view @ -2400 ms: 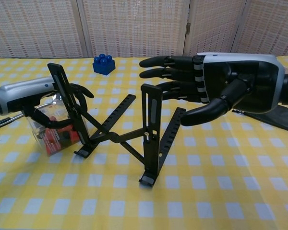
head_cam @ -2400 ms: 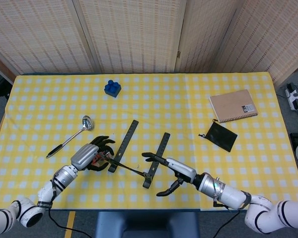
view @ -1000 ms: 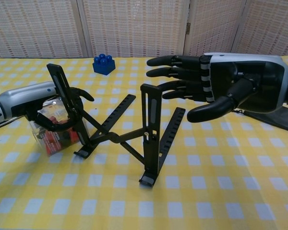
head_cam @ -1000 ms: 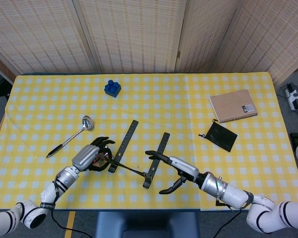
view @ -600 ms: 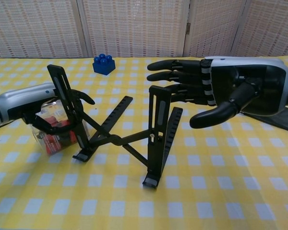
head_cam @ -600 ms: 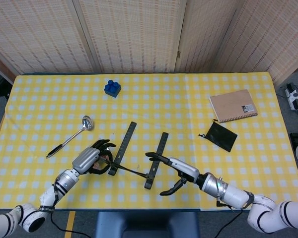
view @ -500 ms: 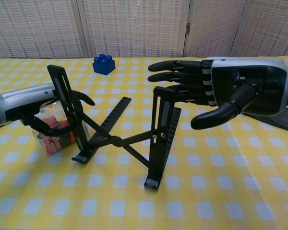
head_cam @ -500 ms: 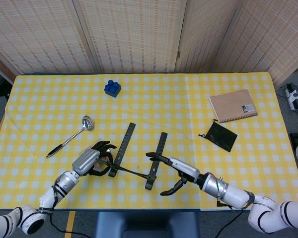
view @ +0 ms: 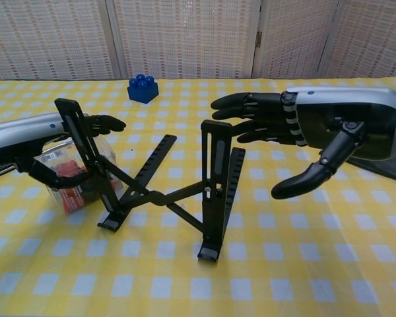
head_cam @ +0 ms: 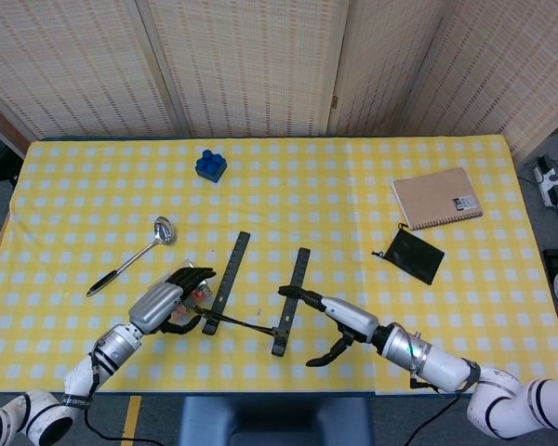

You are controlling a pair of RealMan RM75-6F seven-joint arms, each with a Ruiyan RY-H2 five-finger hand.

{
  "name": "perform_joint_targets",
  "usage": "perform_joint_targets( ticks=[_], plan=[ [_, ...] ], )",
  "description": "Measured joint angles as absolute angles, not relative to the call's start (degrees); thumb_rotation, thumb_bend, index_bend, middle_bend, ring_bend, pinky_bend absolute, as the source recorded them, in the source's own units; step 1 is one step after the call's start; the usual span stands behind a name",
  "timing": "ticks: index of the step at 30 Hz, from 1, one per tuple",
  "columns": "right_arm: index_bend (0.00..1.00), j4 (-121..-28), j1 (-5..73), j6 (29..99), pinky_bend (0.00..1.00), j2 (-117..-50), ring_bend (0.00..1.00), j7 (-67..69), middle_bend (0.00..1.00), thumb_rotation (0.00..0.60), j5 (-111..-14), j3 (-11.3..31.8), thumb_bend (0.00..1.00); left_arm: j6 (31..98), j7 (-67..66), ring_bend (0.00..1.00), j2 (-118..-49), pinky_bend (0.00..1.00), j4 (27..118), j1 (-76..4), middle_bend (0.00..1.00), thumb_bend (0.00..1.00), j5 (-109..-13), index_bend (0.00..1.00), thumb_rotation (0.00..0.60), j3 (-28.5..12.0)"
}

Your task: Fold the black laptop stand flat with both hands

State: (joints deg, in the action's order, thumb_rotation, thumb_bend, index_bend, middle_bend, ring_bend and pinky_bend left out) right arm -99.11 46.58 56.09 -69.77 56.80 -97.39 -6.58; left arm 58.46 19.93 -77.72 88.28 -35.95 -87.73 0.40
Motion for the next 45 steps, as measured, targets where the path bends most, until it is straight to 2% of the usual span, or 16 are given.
perform_joint_targets(
  ticks=[10, 16, 26, 30, 37, 45],
  plan=[
    [0.00, -100.90, 44.32, 54.56, 0.00, -71.21, 0.05, 37.40, 0.00, 0.600, -93.92, -5.96, 0.16, 65.43, 17.37, 0.00, -72.69, 0.00, 91.34, -32.22, 0.06, 0.48, -89.25, 0.07, 0.600, 0.73],
    [0.00, -101.70, 43.03, 54.28, 0.00, -74.89, 0.05, 29.28, 0.00, 0.600, -89.79, -3.87, 0.16, 68.70, 16.25, 0.00, -69.68, 0.00, 93.23, -30.02, 0.06, 0.48, -89.43, 0.07, 0.600, 0.52],
    [0.00, -97.16, 41.23, 56.34, 0.00, -87.75, 0.06, 18.98, 0.00, 0.600, -79.38, 3.49, 0.16, 70.32, 14.83, 0.00, -67.51, 0.00, 94.71, -28.14, 0.06, 0.48, -89.57, 0.08, 0.600, 0.29],
    [0.00, -94.60, 40.47, 57.93, 0.00, -90.38, 0.06, 16.80, 0.00, 0.600, -75.99, 6.39, 0.16, 70.34, 14.53, 0.00, -67.05, 0.00, 94.88, -27.90, 0.06, 0.48, -89.68, 0.09, 0.600, 0.17],
    [0.00, -92.50, 37.91, 60.90, 0.00, -90.78, 0.05, 15.56, 0.00, 0.600, -71.76, 9.53, 0.16, 70.14, 13.85, 0.00, -66.70, 0.00, 95.09, -27.99, 0.06, 0.48, -89.96, 0.10, 0.600, -0.47],
    [0.00, -95.93, 33.93, 65.86, 0.00, -84.63, 0.04, 19.30, 0.00, 0.600, -75.68, 10.02, 0.16, 68.68, 12.91, 0.00, -66.66, 0.00, 94.87, -28.64, 0.06, 0.48, -89.89, 0.13, 0.600, -0.95]
  ],
)
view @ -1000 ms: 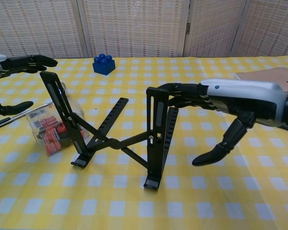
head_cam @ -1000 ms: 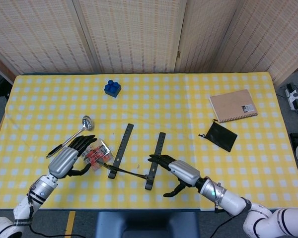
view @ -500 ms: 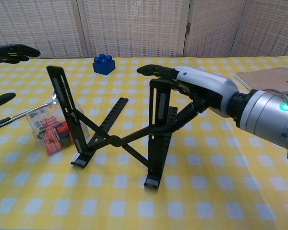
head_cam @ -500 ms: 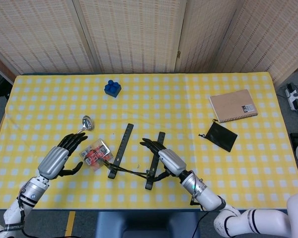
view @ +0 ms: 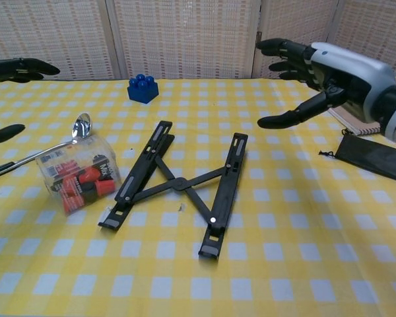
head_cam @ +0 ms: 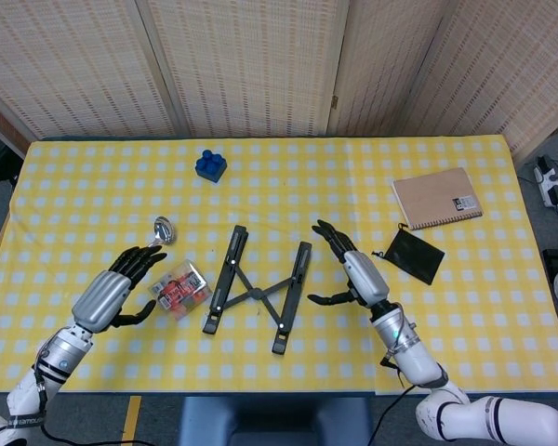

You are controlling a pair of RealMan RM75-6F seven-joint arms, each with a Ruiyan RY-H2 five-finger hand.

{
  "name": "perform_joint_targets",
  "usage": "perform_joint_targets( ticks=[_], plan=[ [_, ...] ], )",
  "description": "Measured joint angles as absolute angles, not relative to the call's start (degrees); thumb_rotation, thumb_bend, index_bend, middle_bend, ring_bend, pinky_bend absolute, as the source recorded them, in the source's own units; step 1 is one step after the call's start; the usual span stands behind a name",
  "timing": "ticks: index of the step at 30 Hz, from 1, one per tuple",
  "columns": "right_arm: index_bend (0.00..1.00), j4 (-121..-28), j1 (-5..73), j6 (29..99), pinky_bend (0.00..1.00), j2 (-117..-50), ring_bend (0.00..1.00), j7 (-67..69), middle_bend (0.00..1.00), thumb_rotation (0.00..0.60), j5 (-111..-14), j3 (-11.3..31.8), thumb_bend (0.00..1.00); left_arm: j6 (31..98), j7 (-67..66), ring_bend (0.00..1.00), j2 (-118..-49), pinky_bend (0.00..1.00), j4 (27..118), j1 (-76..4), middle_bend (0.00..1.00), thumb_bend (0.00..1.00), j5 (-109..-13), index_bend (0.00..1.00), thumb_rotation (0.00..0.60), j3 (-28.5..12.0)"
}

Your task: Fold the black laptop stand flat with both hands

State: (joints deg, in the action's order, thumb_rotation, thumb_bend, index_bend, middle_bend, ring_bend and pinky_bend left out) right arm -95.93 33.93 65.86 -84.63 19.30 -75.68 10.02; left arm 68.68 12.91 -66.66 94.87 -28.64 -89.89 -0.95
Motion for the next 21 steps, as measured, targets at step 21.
perform_joint_targets(
  ticks=[21],
  plan=[
    [0.00, -102.58, 30.81, 67.15, 0.00, -75.19, 0.04, 22.89, 0.00, 0.600, -87.02, 6.17, 0.16, 61.15, -4.27, 0.00, -75.10, 0.00, 92.84, -33.82, 0.02, 0.26, -87.69, 0.07, 0.600, -3.34]
  ],
)
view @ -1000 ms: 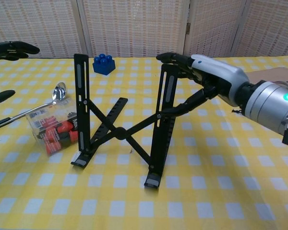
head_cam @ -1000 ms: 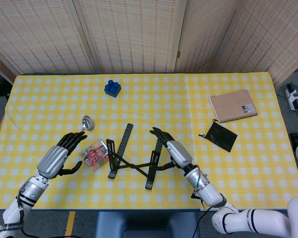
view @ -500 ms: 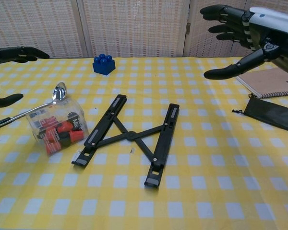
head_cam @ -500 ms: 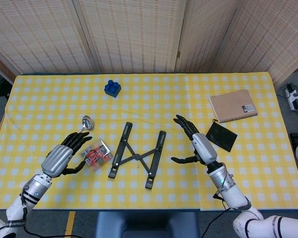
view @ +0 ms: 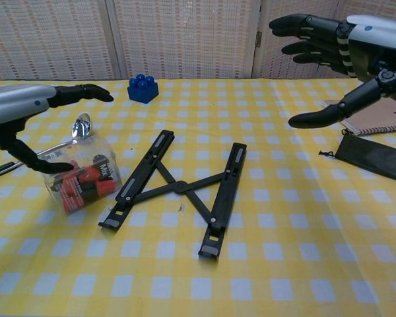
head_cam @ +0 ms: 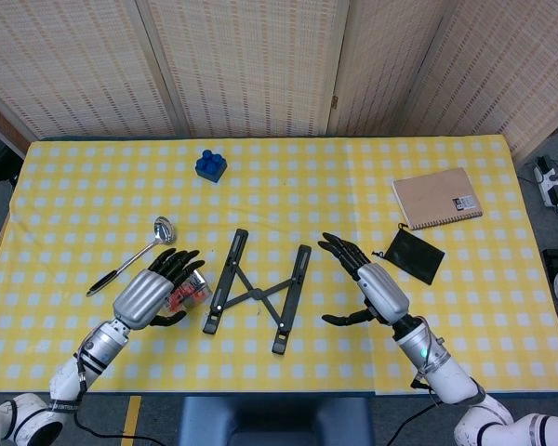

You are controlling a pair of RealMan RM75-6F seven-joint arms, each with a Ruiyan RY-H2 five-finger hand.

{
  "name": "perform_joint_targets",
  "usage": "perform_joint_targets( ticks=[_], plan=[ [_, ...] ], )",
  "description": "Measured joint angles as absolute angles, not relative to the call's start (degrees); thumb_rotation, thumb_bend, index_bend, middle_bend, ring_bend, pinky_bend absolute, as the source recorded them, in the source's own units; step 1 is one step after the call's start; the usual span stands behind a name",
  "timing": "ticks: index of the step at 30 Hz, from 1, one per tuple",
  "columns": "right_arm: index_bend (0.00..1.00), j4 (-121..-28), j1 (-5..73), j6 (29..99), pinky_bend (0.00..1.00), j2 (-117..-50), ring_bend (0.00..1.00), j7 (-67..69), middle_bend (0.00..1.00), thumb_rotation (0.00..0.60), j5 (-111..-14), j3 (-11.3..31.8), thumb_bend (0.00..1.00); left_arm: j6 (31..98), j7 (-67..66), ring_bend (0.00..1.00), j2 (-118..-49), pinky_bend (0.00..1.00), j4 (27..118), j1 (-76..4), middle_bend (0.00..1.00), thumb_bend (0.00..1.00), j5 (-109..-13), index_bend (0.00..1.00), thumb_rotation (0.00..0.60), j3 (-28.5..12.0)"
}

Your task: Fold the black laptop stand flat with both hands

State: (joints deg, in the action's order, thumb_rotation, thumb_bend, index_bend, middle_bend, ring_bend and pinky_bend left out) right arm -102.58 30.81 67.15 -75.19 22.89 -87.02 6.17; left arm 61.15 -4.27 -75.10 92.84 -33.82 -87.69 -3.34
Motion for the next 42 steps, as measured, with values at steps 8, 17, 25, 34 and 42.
perform_joint_targets(
  ticks=[8, 17, 25, 34, 42],
  plan=[
    [0.00, -102.42, 30.68, 67.07, 0.00, -75.05, 0.03, 23.38, 0.00, 0.600, -86.95, 6.31, 0.16, 55.99, -12.53, 0.00, -81.62, 0.00, 90.74, -37.68, 0.02, 0.25, -81.30, 0.07, 0.600, -5.87],
    [0.00, -102.13, 30.50, 66.76, 0.00, -74.91, 0.02, 23.84, 0.00, 0.600, -87.27, 5.96, 0.16, 53.45, -21.32, 0.00, -87.38, 0.00, 85.41, -40.14, 0.02, 0.26, -69.60, 0.10, 0.600, -8.83],
    [0.00, -102.15, 30.35, 66.73, 0.00, -74.72, 0.02, 23.85, 0.00, 0.600, -87.32, 5.94, 0.16, 53.02, -25.46, 0.00, -87.02, 0.00, 81.51, -40.47, 0.02, 0.26, -61.62, 0.11, 0.600, -9.90],
    [0.00, -102.56, 30.34, 66.68, 0.00, -74.74, 0.02, 23.17, 0.00, 0.600, -87.46, 5.98, 0.16, 52.57, -24.30, 0.00, -84.58, 0.00, 75.68, -39.29, 0.02, 0.26, -58.43, 0.11, 0.600, -9.56],
    [0.00, -103.08, 30.07, 66.75, 0.00, -74.53, 0.03, 21.76, 0.00, 0.600, -87.78, 5.55, 0.16, 52.11, -22.79, 0.00, -82.75, 0.00, 74.27, -38.48, 0.02, 0.26, -57.91, 0.12, 0.600, -8.89]
  ],
)
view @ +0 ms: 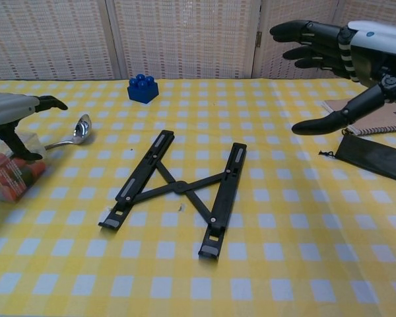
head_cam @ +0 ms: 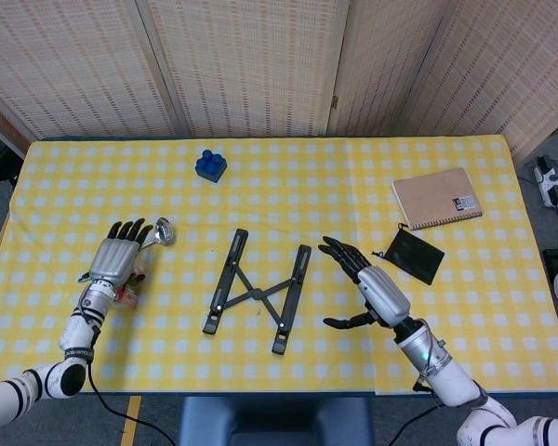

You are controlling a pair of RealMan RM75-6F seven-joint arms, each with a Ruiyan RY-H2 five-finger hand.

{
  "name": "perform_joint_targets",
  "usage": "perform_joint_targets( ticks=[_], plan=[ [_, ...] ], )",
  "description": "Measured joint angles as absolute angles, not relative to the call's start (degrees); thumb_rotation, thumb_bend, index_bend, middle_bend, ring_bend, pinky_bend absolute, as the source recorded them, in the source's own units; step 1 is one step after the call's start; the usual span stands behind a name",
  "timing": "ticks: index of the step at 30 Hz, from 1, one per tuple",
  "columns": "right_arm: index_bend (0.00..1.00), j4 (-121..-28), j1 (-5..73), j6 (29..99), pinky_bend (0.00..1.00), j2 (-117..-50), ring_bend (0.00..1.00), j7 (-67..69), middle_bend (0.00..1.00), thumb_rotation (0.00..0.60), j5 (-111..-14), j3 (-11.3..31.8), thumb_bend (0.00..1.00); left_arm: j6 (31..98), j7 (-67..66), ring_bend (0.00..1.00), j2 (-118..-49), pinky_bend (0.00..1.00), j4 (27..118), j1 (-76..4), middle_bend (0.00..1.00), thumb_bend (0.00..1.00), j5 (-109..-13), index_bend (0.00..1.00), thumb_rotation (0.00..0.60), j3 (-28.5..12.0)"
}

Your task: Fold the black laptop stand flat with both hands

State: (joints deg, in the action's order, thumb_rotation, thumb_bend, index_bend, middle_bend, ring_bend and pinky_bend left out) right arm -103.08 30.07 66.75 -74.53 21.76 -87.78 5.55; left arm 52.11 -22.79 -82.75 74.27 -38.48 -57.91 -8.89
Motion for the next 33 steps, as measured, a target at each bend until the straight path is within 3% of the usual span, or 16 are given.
perform_joint_targets(
  ticks=[9, 16, 23, 33],
  plan=[
    [0.00, -102.33, 30.03, 65.71, 0.00, -74.59, 0.03, 13.52, 0.00, 0.600, -91.27, 2.53, 0.16, 57.60, -21.40, 0.00, -83.30, 0.00, 77.84, -38.54, 0.04, 0.26, -71.26, 0.14, 0.600, -6.70],
    [0.00, -101.11, 29.92, 64.71, 0.00, -74.90, 0.03, 6.02, 0.00, 0.600, -93.16, 0.50, 0.16, 58.12, -17.31, 0.00, -89.86, 0.00, 69.03, -41.37, 0.04, 0.25, -78.88, 0.14, 0.600, -5.38],
    [0.00, -98.06, 30.23, 62.05, 0.00, -77.76, 0.03, -3.67, 0.00, 0.600, -92.74, -0.42, 0.16, 55.20, -13.97, 0.00, -96.17, 0.00, 60.33, -44.96, 0.04, 0.25, -81.43, 0.14, 0.600, -5.07],
    [0.00, -97.18, 30.75, 61.63, 0.00, -78.83, 0.02, -2.74, 0.00, 0.600, -91.99, -0.04, 0.16, 52.86, -16.03, 0.00, -98.23, 0.00, 57.56, -45.40, 0.04, 0.25, -80.07, 0.12, 0.600, -4.82]
  ],
)
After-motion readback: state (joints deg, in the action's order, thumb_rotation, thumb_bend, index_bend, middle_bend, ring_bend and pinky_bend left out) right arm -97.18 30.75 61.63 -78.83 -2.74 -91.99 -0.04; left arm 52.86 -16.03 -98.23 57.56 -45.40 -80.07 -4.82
